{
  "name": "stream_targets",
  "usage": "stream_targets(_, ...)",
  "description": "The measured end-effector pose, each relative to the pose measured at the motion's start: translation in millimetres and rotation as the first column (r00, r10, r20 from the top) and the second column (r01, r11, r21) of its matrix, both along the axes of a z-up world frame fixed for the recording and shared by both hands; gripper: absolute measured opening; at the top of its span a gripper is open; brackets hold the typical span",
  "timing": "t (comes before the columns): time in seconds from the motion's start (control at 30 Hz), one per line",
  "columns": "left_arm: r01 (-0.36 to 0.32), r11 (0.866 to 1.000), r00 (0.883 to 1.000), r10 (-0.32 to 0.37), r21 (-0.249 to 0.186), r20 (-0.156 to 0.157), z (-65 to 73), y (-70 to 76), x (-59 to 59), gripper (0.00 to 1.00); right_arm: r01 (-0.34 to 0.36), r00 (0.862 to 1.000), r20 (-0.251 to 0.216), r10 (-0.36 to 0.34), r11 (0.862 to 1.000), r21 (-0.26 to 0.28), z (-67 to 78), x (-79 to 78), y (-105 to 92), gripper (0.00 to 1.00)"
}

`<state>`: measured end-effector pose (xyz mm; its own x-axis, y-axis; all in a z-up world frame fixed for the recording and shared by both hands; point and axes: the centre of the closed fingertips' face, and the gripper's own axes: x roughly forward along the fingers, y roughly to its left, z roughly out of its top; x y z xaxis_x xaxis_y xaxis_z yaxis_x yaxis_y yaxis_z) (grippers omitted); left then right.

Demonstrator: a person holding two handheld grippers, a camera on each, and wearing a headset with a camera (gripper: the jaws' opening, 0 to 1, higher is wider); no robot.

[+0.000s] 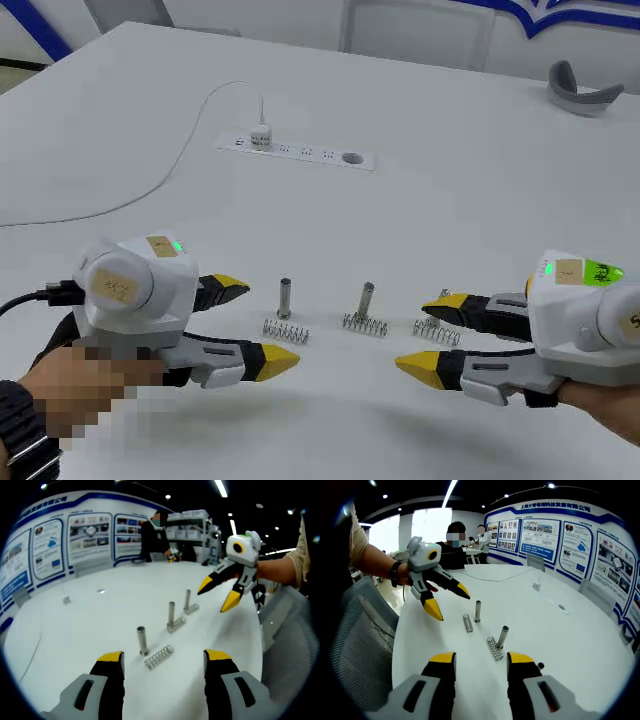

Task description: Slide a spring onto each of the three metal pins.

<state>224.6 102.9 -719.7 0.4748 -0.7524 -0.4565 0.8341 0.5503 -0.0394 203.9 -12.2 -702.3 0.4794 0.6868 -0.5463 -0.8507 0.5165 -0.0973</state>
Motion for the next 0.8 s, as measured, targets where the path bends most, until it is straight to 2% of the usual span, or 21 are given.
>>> stream_targets(0.43,0.004,1.0,1.0,-0.004,0.005,-0.01,-4.9,4.1,-5.3,0.65,-0.091,0.996,-0.013,0.091,0.996,-0.024,-11.0,7.4,44.5,0.33)
stream_targets(0.8,0.0,1.0,1.0,0.0,0.006,-0.015,-6.9,7.6,-7.6,0.64,-0.116,0.992,-0.045,0.115,0.993,-0.032,-27.1,19.1,73.8,0.27)
